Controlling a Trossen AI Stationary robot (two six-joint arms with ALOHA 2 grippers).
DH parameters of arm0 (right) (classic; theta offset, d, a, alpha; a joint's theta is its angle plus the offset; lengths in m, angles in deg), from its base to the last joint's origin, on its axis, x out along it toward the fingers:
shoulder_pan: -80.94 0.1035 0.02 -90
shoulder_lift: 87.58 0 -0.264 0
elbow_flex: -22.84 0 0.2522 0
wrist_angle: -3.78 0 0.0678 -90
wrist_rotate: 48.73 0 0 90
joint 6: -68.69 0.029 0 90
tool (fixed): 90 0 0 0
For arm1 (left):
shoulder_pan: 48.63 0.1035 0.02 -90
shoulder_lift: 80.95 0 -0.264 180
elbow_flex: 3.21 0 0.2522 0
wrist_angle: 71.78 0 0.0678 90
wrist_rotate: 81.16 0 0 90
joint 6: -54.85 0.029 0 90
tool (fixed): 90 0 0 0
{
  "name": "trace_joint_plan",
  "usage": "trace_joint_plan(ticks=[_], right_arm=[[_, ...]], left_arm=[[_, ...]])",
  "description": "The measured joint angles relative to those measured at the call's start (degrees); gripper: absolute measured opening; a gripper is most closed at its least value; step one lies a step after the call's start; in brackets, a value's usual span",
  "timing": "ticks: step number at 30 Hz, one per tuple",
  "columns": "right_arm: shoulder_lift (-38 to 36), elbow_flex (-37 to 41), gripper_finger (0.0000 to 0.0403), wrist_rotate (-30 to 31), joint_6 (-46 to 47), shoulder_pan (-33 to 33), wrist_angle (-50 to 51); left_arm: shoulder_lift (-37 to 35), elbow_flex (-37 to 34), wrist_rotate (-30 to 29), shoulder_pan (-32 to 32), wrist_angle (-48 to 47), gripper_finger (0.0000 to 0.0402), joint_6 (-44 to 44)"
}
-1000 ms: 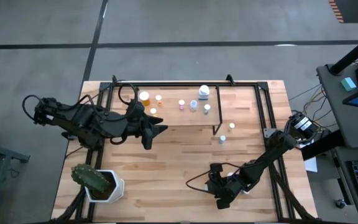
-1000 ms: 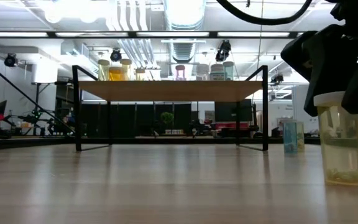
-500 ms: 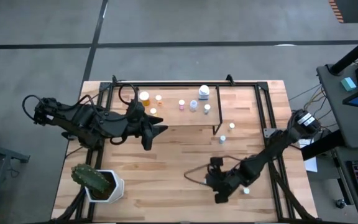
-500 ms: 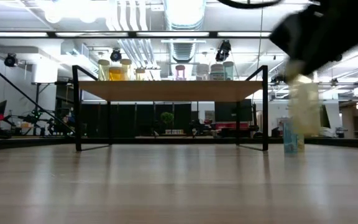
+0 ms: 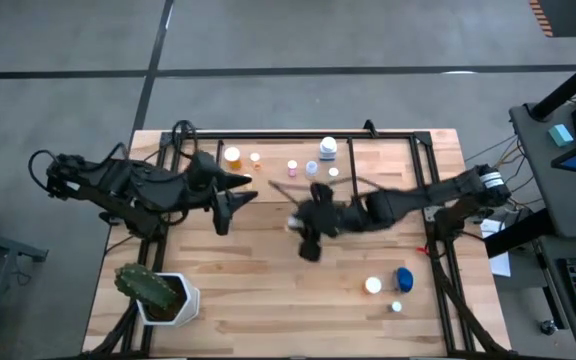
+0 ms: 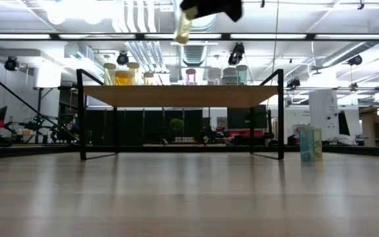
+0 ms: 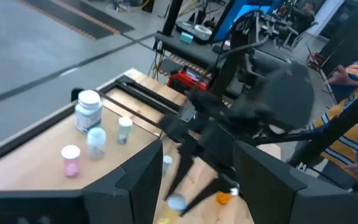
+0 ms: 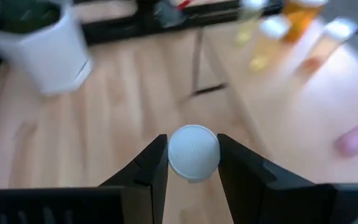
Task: Pick and place medicine bottles onto shelf by color
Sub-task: Put the yellow pill bottle on the shelf
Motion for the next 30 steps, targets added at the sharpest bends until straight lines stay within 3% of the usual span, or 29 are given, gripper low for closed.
trace_joint_plan(ticks=[10,18,30], right_arm=[[9.3,-12.9,0.0112,0.1,3.8,-11.8,9.5],[14.3,-19.7,0.0112,0.0,3.8,-13.6,15.4],[18.6,-23.1,0.0116,0.1,3.9,-13.7,16.2]], left_arm=[[-3.7,0.0,-1.7,0.0,0.0,0.0180,5.5],[-4.8,-0.3,-2.1,0.0,0.0,0.0180,7.4],[-5.4,-0.7,-2.3,0.0,0.0,0.0180,8.9]])
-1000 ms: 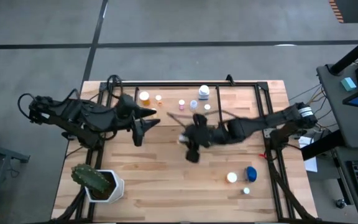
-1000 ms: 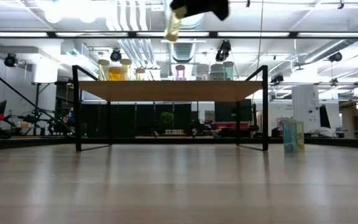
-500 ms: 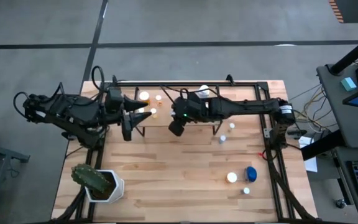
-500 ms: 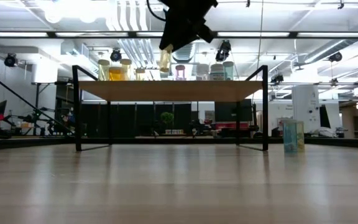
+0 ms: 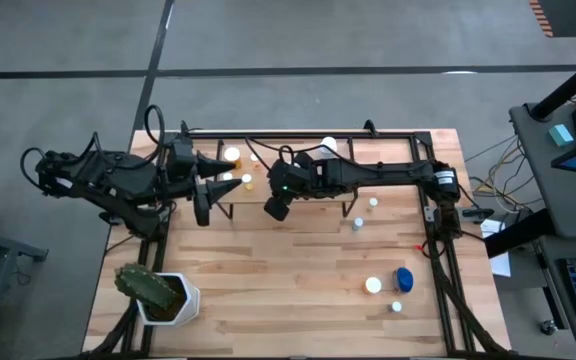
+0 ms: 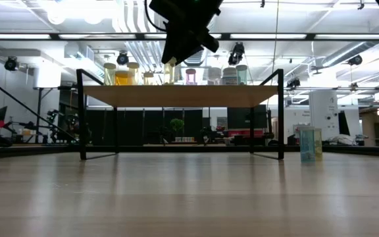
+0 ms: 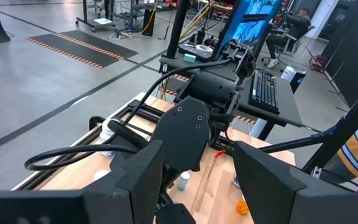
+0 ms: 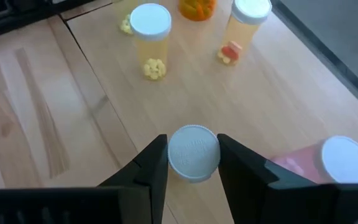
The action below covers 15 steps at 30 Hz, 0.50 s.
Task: Pick and place medicine bottles onto shelf by color
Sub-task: Put the yellow pill bottle on the shelf, then put the blue pill bottle on the shelf
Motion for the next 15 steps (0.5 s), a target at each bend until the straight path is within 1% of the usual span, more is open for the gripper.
trace_joint_plan(ticks=[4,10,15], right_arm=[[0.1,0.5,0.0131,1.5,1.0,-0.1,-0.1],[0.2,0.9,0.0167,1.5,1.0,-0.1,0.0],[-0.4,-0.6,0.0190,1.4,0.4,-0.1,0.1]], left_arm=[[-0.1,0.0,0.0,0.0,0.0,0.0180,0.0],[-0.1,0.0,-0.7,0.0,0.0,0.0180,0.0],[0.0,0.0,-0.7,0.0,0.0,0.0180,0.0]])
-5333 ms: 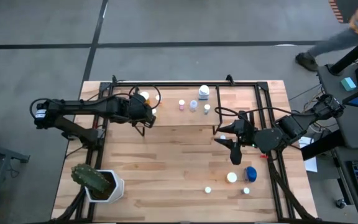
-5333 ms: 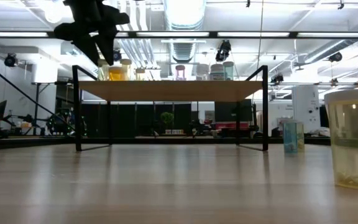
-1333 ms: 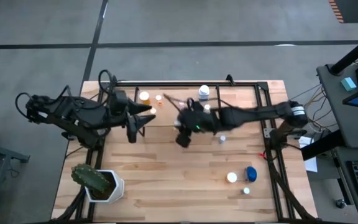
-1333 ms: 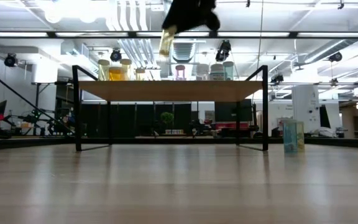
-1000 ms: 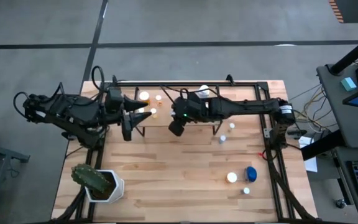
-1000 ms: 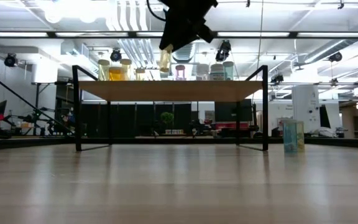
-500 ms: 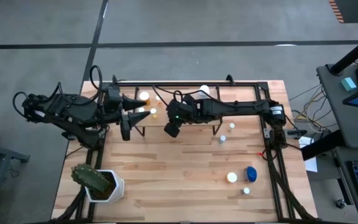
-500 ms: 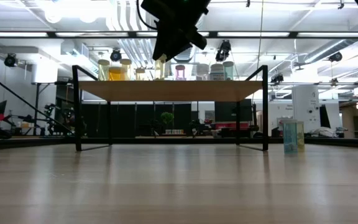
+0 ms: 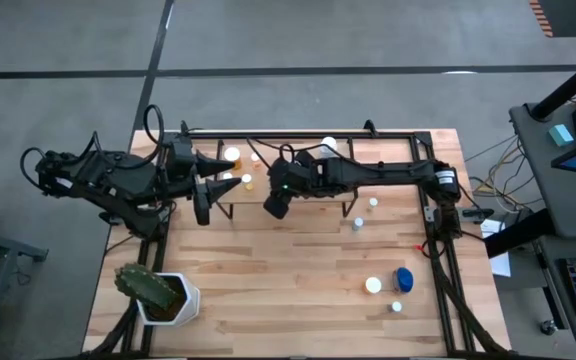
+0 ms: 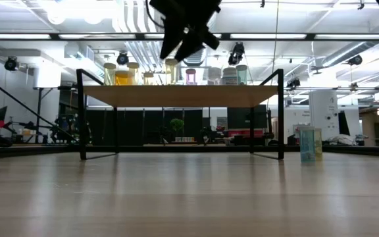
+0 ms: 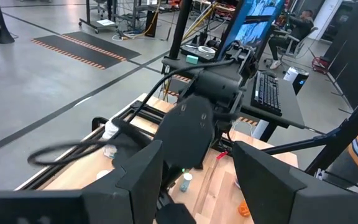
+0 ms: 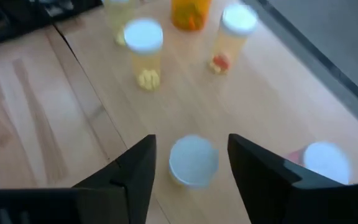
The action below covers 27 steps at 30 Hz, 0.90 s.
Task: Pick and place medicine bottles onto shelf by color
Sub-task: Put the blue pill bottle on the shelf
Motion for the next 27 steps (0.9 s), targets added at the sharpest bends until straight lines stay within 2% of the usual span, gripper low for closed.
trace_joint_plan(ticks=[6,9,12,15,21,27], right_arm=[[-2.5,-4.7,0.0194,-0.5,0.0,1.1,3.7],[-4.7,-6.8,0.0194,-3.9,1.9,2.9,8.0],[-7.6,-7.9,0.0194,-9.6,7.4,5.3,13.5],[-10.8,-7.5,0.0194,-10.5,14.4,9.0,20.5],[-18.2,-0.3,0.0194,-11.2,34.1,16.5,36.9],[-25.4,13.7,0.0194,-10.5,44.7,20.7,36.8]], left_arm=[[0.3,-0.1,0.0,0.0,0.0,0.0180,-0.2],[0.4,-0.1,0.0,0.0,0.1,0.0180,-0.2],[0.7,-0.1,-0.1,0.0,1.1,0.0180,0.3],[1.2,-0.1,-0.2,0.0,2.9,0.0180,1.6],[1.4,-0.1,0.0,0.0,7.0,0.0180,6.5],[1.4,-0.1,-0.1,0.0,10.6,0.0180,10.4]])
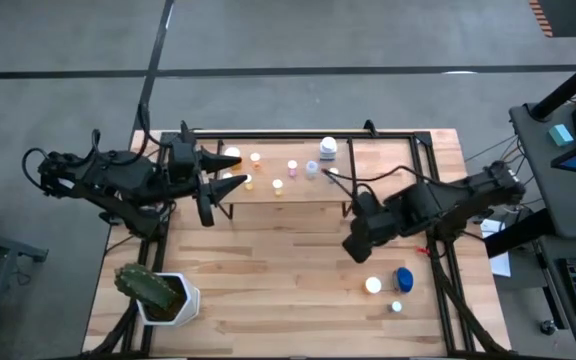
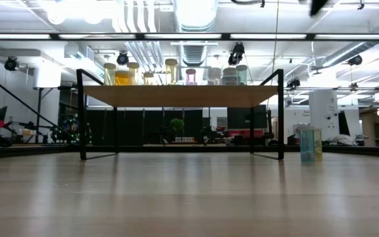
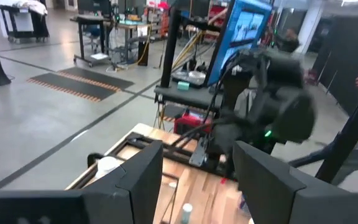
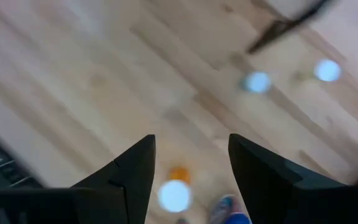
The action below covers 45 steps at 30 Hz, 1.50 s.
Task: Pick and place medicine bottles onto shelf by color
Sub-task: Put the blue pill bottle on the shelf
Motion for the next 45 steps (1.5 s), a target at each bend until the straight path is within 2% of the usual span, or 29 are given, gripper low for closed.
trace_joint_plan(ticks=[6,9,13,18,22,27,34,45], right_arm=[[-8.2,16.0,0.0194,1.7,5.3,0.0,-5.6],[-12.2,24.3,0.0194,1.9,4.5,0.3,-11.6],[-16.0,35.0,0.0194,11.1,-0.5,3.3,-21.0],[-19.0,47.4,0.0194,20.1,-13.2,9.9,-33.8],[-19.5,55.7,0.0194,25.9,-14.5,12.8,-42.0],[-19.3,61.4,0.0194,28.4,-14.6,11.0,-49.8],[-19.5,64.7,0.0194,31.8,-15.3,7.7,-55.2],[-19.3,69.8,0.0194,32.7,-16.4,6.2,-65.2]], left_arm=[[-0.4,0.0,0.0,0.0,1.1,0.0180,1.2],[-0.3,0.0,0.0,0.0,1.0,0.0180,1.2],[-0.2,0.0,0.0,0.0,1.0,0.0180,1.1],[-0.1,0.0,0.0,0.0,1.0,0.0180,1.1],[-0.1,0.0,0.0,0.0,1.0,0.0180,1.1],[-0.1,0.0,-0.1,0.0,1.0,0.0180,1.5],[-0.1,0.0,-2.6,0.0,1.0,0.0180,3.0],[-0.1,0.0,-2.8,0.0,1.0,0.0180,3.0]])
